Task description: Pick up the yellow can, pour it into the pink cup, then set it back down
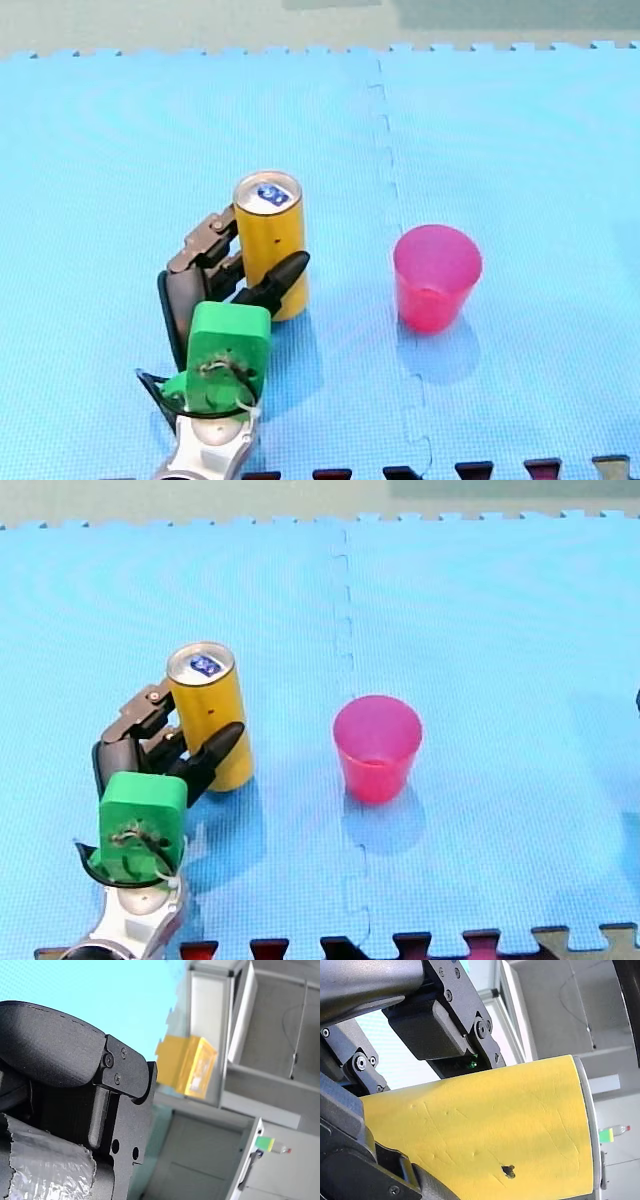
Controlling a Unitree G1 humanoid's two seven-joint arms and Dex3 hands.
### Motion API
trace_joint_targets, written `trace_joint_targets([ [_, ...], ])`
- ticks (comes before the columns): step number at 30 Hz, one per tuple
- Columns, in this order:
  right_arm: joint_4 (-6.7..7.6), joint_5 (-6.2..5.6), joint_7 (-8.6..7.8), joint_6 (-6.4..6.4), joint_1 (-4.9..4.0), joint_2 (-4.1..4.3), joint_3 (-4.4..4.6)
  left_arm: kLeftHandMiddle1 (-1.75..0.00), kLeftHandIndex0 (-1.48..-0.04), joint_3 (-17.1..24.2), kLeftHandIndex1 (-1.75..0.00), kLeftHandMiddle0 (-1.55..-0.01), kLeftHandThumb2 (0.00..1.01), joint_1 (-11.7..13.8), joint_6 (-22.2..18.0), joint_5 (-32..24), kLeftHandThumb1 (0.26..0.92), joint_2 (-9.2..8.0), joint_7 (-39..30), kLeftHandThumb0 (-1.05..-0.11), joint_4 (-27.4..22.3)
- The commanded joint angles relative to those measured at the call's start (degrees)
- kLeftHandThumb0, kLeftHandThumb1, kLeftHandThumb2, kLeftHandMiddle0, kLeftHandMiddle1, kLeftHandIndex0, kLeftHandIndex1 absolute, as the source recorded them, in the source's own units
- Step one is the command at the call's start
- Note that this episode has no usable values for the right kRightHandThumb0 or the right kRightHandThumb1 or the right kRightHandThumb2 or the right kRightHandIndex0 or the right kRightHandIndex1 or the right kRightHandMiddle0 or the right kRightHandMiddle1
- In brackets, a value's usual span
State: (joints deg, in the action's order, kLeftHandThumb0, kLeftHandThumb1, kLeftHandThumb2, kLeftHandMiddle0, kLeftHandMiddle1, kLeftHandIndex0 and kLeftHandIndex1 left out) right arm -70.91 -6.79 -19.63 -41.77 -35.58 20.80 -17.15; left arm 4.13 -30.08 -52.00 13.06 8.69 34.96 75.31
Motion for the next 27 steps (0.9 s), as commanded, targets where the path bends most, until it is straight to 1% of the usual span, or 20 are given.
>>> trace_joint_targets([
  [1, 0.25, -0.48, -0.39, 0.37, -0.17, 0.53, -0.29, 0.0, -1.18, 0.0, 0.0, -1.31, 0.0, -0.5, 0.0, -0.1, 0.821, 0.11, 0.4, -0.355, 0.0],
  [10, 0.3, -1.26, -1.58, 0.93, -0.25, 0.85, -0.69, 0.0, -1.18, -0.3, 0.0, -1.3, 0.0, -0.4, 0.2, 0.0, 0.823, 0.5, 1.5, -0.355, 0.0],
  [17, 0.44, -1.41, -2.01, 0.95, -0.24, 0.94, -0.79, 0.0, -1.18, 2.2, 0.0, -1.3, 0.0, -0.9, 0.9, -2.7, 0.822, 1.89, 1.9, -0.353, 0.3],
  [20, 0.5, -1.55, -2.24, 0.94, -0.14, 0.99, -0.88, 0.0, -1.19, 2.6, 0.0, -1.3, 0.0, -1.2, 1.6, -2.9, 0.82, 1.94, 2.4, -0.348, 0.4],
  [27, 0.55, -1.63, -2.68, 0.99, -0.07, 1.09, -0.93, 0.0, -1.19, 2.5, 0.0, -1.3, 0.0, -1.8, 2.4, -2.3, 0.811, 1.27, 4.5, -0.345, 0.4],
])
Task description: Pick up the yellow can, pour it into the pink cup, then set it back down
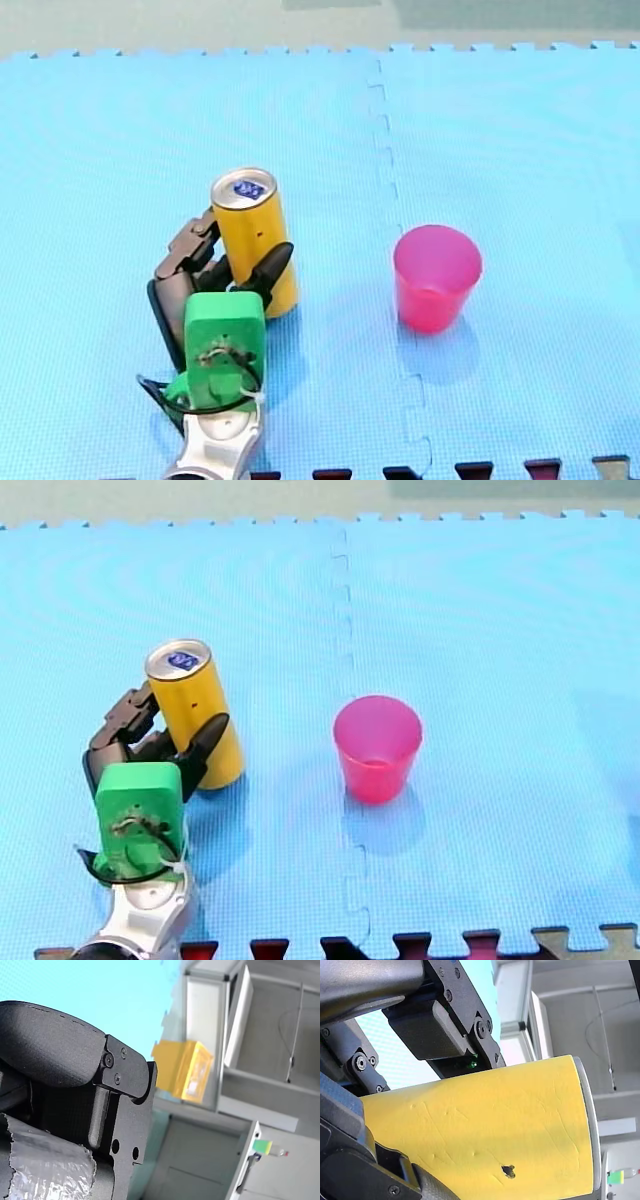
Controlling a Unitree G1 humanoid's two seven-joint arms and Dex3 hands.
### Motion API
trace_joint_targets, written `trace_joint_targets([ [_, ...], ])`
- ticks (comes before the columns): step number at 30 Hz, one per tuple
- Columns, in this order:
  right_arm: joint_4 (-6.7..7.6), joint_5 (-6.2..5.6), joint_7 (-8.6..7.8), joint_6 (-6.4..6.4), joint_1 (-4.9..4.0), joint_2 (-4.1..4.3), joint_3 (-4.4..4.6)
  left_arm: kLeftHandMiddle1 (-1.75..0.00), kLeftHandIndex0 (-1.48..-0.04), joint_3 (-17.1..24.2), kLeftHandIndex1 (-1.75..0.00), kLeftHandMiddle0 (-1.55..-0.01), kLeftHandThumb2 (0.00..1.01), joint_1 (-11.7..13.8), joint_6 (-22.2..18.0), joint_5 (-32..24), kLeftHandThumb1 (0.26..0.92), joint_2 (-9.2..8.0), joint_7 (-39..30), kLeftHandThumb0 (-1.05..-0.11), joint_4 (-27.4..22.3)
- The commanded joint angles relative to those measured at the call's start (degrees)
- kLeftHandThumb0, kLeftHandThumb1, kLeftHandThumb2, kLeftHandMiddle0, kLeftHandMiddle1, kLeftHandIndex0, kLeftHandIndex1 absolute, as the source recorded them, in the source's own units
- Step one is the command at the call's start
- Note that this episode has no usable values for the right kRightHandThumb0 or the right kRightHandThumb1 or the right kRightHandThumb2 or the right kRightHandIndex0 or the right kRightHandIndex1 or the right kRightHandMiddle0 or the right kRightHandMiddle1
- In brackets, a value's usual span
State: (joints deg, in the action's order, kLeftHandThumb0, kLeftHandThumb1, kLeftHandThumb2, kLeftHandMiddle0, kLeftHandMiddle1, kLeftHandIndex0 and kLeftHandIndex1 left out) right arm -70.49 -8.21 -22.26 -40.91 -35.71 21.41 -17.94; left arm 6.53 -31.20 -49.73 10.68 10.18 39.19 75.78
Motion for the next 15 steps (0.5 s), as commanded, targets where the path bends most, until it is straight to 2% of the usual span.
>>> trace_joint_targets([
  [1, 0.15, -0.21, -0.09, 0.17, 0.04, 0.51, -0.15, 0.0, -1.2, -0.1, 0.0, -1.3, 0.0, -0.8, 0.3, 0.3, 0.81, -0.37, 0.7, -0.345, 0.0],
  [15, 0.23, -0.32, -0.45, 0.11, 0.23, 0.82, -0.36, 0.0, -1.2, -1.3, 0.0, -1.29, 0.0, -1.3, 1.4, 2.8, 0.799, -1.33, 3.8, -0.343, 0.4],
])
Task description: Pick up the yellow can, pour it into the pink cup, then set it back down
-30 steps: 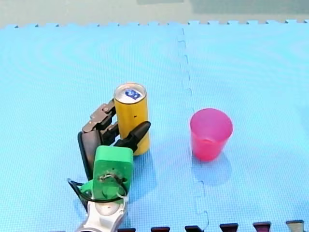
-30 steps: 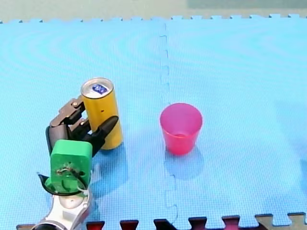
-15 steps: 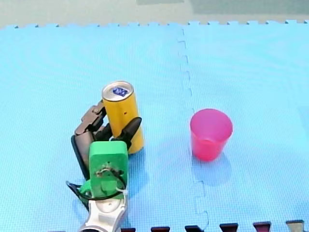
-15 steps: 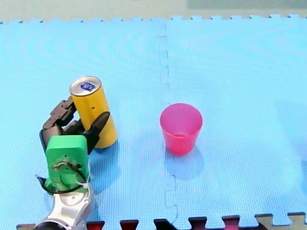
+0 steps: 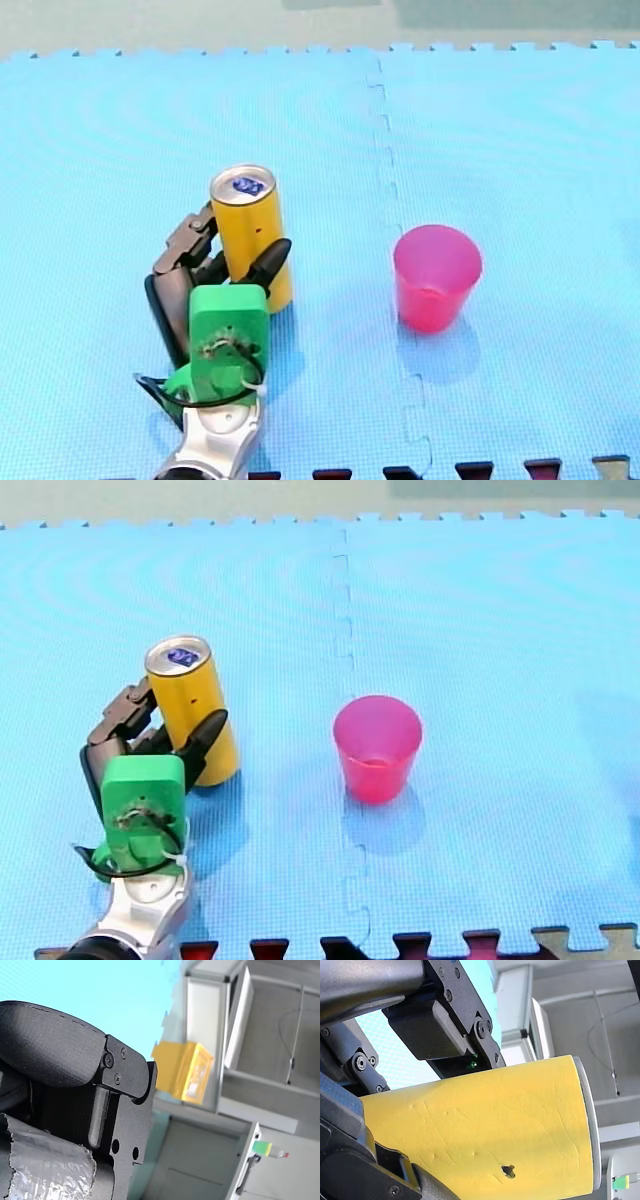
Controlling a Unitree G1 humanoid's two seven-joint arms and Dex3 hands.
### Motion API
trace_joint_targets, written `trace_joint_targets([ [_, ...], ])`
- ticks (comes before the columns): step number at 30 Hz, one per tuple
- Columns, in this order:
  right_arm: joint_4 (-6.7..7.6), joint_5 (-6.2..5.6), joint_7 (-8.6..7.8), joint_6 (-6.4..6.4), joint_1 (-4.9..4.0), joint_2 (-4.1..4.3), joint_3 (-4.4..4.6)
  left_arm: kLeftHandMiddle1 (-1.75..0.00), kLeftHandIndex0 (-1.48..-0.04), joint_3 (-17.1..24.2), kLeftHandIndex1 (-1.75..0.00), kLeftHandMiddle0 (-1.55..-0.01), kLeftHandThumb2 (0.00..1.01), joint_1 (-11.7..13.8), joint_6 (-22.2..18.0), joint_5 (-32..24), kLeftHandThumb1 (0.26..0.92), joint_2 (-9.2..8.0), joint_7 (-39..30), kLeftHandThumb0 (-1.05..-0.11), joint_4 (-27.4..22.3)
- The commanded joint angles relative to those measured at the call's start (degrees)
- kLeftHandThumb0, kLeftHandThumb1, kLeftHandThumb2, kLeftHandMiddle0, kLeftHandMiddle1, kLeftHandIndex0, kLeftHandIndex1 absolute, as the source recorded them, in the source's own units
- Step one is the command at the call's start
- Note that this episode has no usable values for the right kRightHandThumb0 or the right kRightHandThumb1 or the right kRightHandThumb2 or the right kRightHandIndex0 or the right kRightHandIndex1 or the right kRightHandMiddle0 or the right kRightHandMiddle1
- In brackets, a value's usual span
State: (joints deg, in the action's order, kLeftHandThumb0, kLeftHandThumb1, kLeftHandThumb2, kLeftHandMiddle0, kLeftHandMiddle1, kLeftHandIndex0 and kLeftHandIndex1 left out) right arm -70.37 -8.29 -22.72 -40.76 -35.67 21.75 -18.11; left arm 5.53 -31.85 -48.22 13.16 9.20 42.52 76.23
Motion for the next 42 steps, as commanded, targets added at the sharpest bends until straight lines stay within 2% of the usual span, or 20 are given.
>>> trace_joint_targets([
  [1, 0.1, -0.26, 0.02, -0.01, 0.19, 0.45, -0.2, 0.0, -1.2, -0.4, 0.0, -1.29, 0.0, -0.7, -0.1, 0.6, 0.798, -0.45, 0.9, -0.344, 0.0],
  [13, 0.0, -0.08, 0.11, 0.23, -0.03, 0.07, 0.06, 0.0, -1.2, -0.6, 0.0, -1.29, 0.0, -2.0, -1.7, 1.1, 0.796, -2.81, 0.6, -0.352, 0.0],
  [25, -0.19, 0.17, 0.4, 0.06, -0.17, 0.02, 0.28, 0.0, -1.2, 1.1, 0.0, -1.3, 0.0, -1.9, -3.1, -0.9, 0.797, -2.82, -3.4, -0.34, 0.2],
  [34, -0.22, 0.03, 0.2, -0.06, -0.15, 0.21, 0.21, 0.0, -1.19, 3.8, 0.0, -1.3, 0.0, -1.6, -3.4, -4.3, 0.8, -1.91, -9.2, -0.335, 0.2],
  [42, 0.02, 0.13, 0.32, -0.02, -0.18, 0.5, 0.25, 0.0, -1.17, 9.3, 0.0, -1.27, 0.0, -1.6, -5.8, -11.7, 0.809, 1.14, -18.7, -0.323, 0.0],
])
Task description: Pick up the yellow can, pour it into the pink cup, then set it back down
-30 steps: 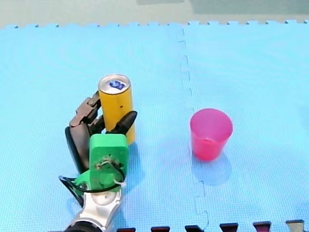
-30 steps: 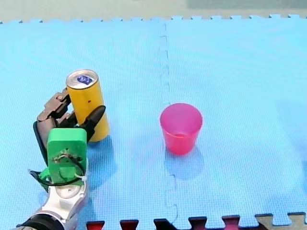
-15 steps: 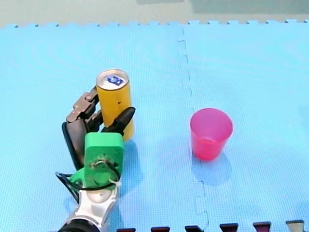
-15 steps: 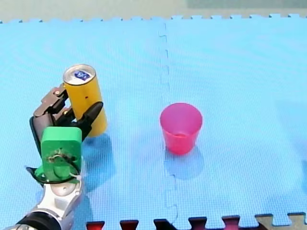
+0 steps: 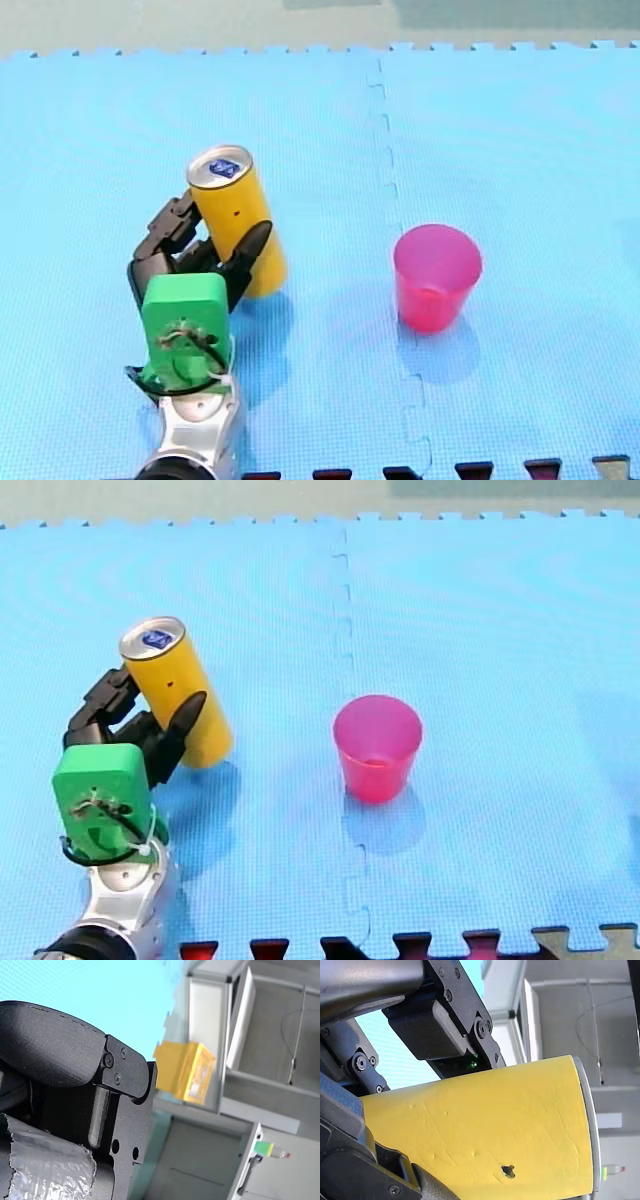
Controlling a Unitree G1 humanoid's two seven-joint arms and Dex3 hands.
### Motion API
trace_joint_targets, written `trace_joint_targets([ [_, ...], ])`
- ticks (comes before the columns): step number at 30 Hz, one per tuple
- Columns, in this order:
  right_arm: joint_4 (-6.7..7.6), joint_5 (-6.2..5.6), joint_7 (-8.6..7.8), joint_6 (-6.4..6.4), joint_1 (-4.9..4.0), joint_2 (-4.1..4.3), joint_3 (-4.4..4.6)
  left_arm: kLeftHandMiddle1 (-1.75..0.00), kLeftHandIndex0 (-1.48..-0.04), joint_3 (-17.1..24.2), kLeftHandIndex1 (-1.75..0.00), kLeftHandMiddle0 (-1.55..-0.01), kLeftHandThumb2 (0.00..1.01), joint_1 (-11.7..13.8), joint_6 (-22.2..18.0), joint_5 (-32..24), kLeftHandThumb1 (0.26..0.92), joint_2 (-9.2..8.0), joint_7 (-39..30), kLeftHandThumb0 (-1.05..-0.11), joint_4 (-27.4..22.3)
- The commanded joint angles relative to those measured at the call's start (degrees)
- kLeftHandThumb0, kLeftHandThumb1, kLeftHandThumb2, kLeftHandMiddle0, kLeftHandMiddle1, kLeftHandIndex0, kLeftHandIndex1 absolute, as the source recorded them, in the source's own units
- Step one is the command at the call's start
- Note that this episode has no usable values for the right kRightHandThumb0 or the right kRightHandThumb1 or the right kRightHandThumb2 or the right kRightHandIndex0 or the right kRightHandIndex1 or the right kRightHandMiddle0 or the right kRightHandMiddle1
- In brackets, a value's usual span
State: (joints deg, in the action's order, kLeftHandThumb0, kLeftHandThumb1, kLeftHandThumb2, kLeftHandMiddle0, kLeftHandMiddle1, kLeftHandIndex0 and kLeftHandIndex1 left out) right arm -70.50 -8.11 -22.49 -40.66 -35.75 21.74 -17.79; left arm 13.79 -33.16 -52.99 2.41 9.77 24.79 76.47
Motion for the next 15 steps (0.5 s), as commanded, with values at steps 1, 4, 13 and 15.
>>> trace_joint_targets([
  [1, 0.18, -0.03, 0.11, -0.08, -0.11, 0.56, -0.06, 0.0, -1.17, 1.7, 0.0, -1.27, 0.0, -0.4, -1.5, -1.8, 0.81, 0.97, -2.0, -0.323, -0.3],
  [4, 0.23, 0.03, 0.23, 0.06, -0.15, 0.65, -0.01, 0.0, -1.17, 3.0, 0.0, -1.27, 0.0, -0.5, -2.4, -3.1, 0.812, 1.53, -3.7, -0.32, -0.2],
  [13, 0.33, 0.16, 0.67, 0.35, -0.03, 0.87, 0.09, 0.0, -1.18, -0.1, -0.01, -1.27, 0.0, -0.3, -3.1, 3.7, 0.813, 0.32, 5.0, -0.312, -0.1],
  [15, 0.37, 0.25, 0.85, 0.47, -0.01, 0.94, 0.14, 0.0, -1.19, -1.3, -0.01, -1.27, 0.0, -0.3, -2.7, 5.8, 0.812, 0.04, 8.1, -0.311, -0.1],
])
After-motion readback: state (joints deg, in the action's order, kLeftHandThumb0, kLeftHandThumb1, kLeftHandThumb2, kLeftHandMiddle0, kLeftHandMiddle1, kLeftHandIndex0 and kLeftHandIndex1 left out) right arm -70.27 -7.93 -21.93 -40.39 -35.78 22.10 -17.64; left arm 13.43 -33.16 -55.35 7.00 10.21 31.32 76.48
